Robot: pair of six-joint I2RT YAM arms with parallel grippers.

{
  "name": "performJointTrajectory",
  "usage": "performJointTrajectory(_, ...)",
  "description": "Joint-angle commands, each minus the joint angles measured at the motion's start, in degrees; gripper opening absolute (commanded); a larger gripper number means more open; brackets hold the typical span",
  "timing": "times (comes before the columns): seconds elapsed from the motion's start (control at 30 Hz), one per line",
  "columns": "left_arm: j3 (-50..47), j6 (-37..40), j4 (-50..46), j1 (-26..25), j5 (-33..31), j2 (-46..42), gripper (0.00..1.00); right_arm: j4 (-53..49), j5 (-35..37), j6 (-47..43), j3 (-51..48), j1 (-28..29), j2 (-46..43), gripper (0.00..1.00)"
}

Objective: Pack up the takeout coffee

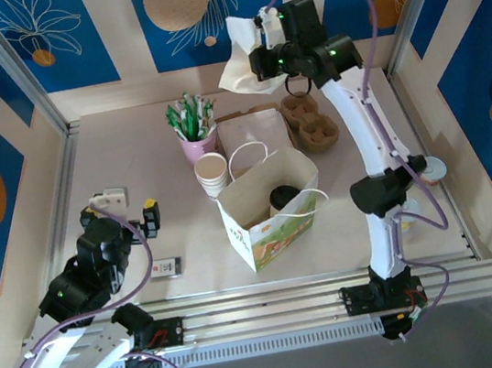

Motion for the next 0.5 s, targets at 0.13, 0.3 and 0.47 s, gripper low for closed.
performJointTrajectory(0.13,-0.6,-0.9,2.3,1.1,3.1,2.1,1.0,4.4,1.5,-0.2,-15.5,4.2,-17.6,0.06)
performJointTrajectory(0.3,-0.7,-0.9,2.7,1.4,4.5,3.4,1.0,8.6,2.9,1.3,-30.2,8.3,-28.3,0.05)
performJointTrajectory(0.47,-0.7,-0.7,2.7,1.6,4.7,4.5,1.0,10.7,7.0,1.1,-42.2,13.4,-36.3,0.0)
